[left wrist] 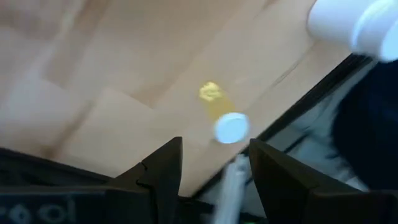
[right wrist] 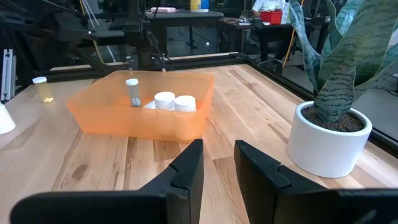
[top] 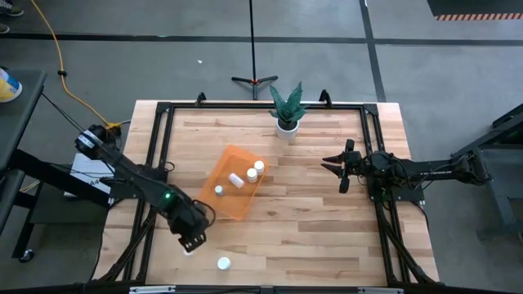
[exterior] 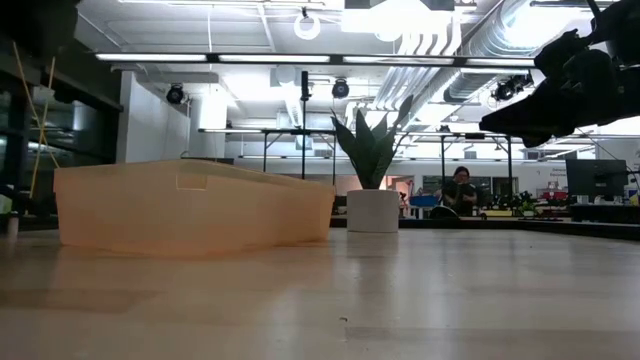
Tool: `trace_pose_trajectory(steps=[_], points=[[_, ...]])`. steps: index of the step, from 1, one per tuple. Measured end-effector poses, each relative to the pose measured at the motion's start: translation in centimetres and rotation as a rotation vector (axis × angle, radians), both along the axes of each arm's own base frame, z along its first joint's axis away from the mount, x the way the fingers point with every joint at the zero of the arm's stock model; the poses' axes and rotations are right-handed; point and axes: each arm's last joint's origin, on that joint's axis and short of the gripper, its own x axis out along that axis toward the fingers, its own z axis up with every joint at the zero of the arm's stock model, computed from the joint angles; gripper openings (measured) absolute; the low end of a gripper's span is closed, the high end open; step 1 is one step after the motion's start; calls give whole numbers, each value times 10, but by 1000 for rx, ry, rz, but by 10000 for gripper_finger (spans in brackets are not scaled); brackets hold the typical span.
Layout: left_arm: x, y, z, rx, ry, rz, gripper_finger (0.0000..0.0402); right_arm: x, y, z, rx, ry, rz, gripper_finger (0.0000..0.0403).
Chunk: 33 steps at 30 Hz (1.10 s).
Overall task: Pick and place pill bottles into a basket
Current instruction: Put the yellow pill bottle into the orange bin
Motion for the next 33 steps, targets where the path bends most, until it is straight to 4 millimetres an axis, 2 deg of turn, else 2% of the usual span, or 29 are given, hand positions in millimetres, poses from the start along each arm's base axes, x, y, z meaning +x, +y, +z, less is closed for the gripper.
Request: trace_pose_trajectory(steps=[5, 14, 21, 33], points=[[-4, -16, 2, -24, 14, 168, 221, 0, 0, 0, 0, 0, 0, 83], [-14, -32, -5, 53, 28, 355, 221, 0, 0, -1, -6, 10, 5, 83], [-10, -38, -16, 67, 77, 356, 221, 0, 0, -1, -8, 11, 6, 83], [-7, -40, -22, 95, 67, 366, 221, 0, 1, -2, 0, 16, 19, 83]])
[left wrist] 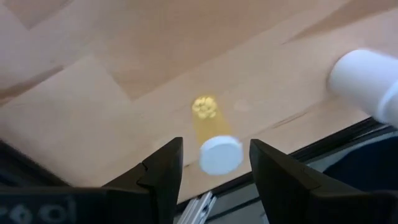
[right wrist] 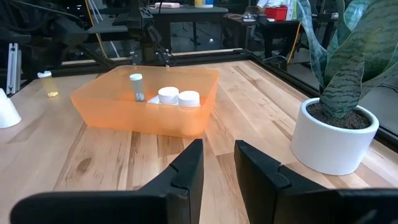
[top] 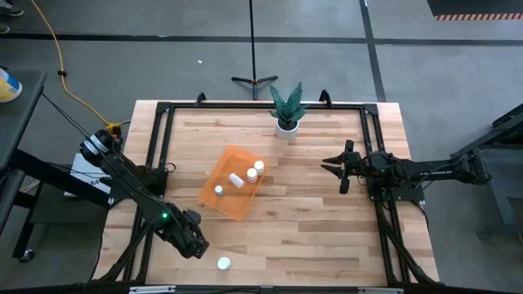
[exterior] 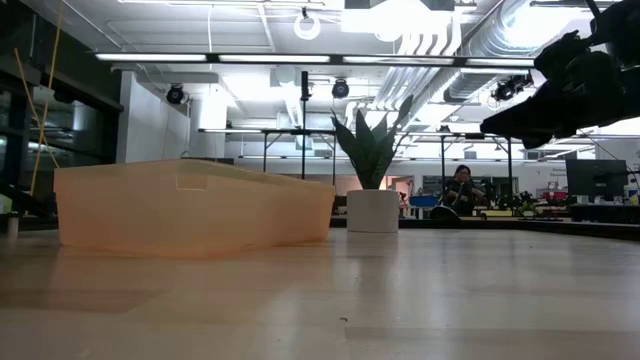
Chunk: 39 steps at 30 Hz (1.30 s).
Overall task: Pick and place pill bottles into a basket
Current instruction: Put the yellow pill bottle into the orange bin
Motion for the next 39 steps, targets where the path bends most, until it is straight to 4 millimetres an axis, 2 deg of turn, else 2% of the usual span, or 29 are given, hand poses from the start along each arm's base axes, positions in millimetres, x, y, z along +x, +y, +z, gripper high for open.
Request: trace_pose_trajectory(steps=[8, 32, 39], points=[[3, -6, -10, -27, 56, -18, 221, 0, 0, 0, -7, 0, 1, 83], [4, -7, -10, -35, 38, -33, 221, 0, 0, -1, -22, 15, 4, 83], [8, -12, -20, -27, 36, -79, 221, 0, 0, -1, -26, 20, 5, 83]])
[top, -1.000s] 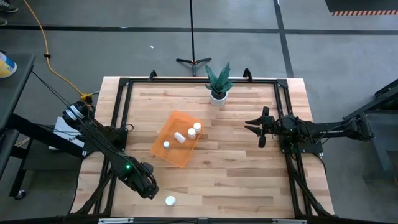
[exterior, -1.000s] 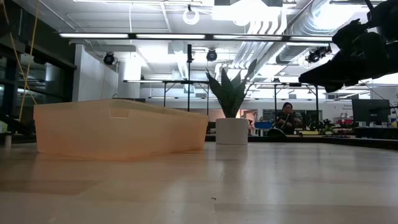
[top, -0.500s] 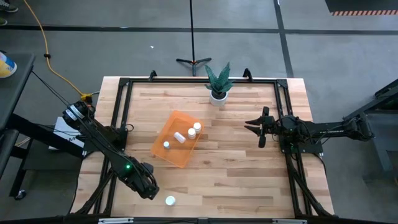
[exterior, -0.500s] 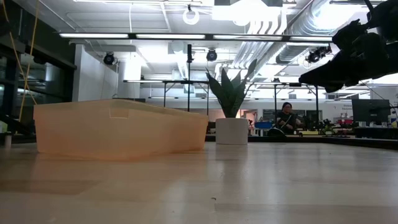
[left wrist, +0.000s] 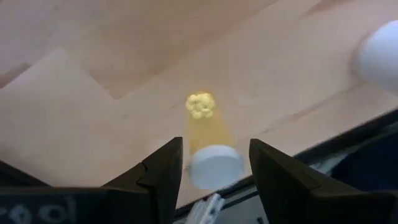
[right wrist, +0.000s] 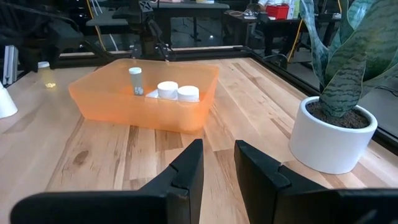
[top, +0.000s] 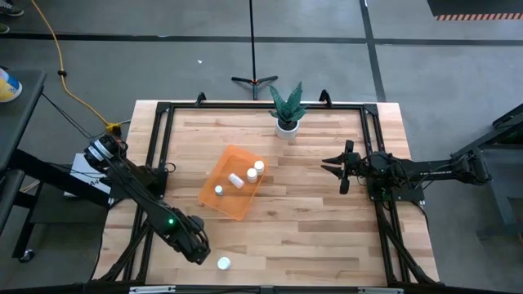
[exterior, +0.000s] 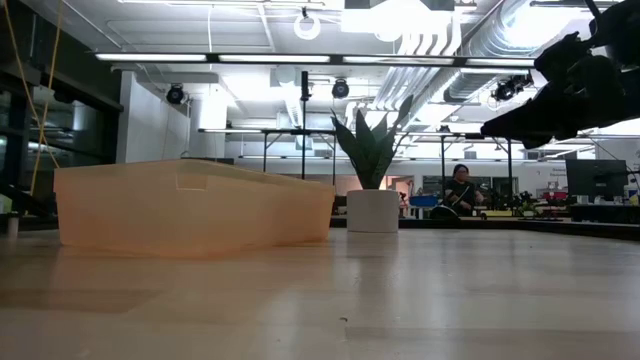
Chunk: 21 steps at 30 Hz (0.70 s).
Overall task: Pick and place pill bottles into a basket
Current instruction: Put the yellow pill bottle into the orange bin
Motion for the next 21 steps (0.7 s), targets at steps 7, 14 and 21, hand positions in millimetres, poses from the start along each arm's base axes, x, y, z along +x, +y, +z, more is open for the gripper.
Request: trace_pose_trajectory(steps=[7, 14, 21], points=[[1, -1, -4, -2, 13, -18, 221, 0, 0, 0, 0, 0, 0, 83], [0, -1, -4, -15, 11, -70, 221, 0, 0, 0, 0, -1, 0, 83], [0, -1, -4, -15, 0, -104, 220, 0, 0, 0, 0, -1, 0, 83]])
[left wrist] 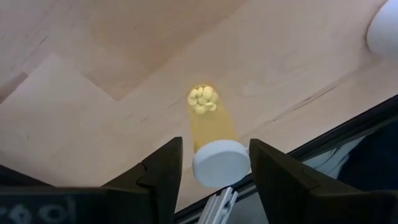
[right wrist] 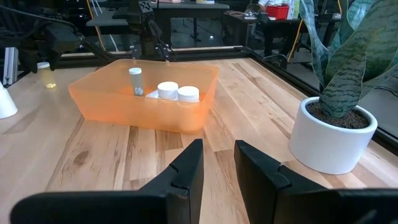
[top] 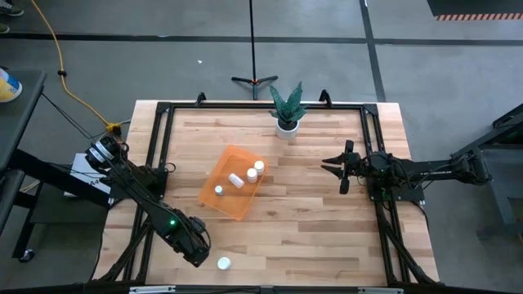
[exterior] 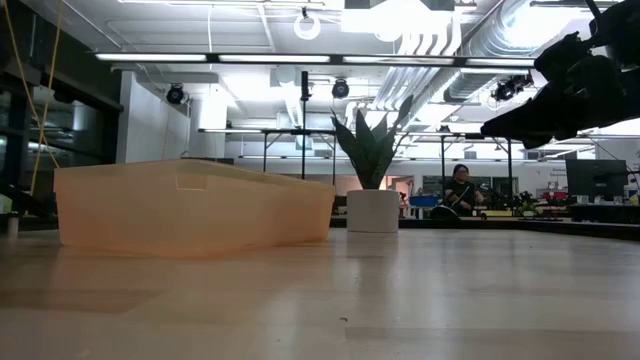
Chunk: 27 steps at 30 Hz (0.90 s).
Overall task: Pick and place pill bottles into a basket
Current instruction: Put the yellow pill bottle into the orange bin
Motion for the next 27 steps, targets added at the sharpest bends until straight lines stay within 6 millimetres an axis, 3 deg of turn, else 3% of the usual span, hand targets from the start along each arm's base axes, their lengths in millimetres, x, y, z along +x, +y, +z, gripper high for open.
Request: trace_pose_trajectory(steps=[11, 21, 27], points=[[-1, 1, 0, 4, -5, -72, 217, 0, 0, 0, -4, 1, 1, 83], [-1, 1, 0, 4, -15, -95, 149, 0, 0, 0, -4, 1, 0, 83], [1, 4, 1, -1, -49, -171, 168, 0, 0, 0, -4, 0, 1, 83]])
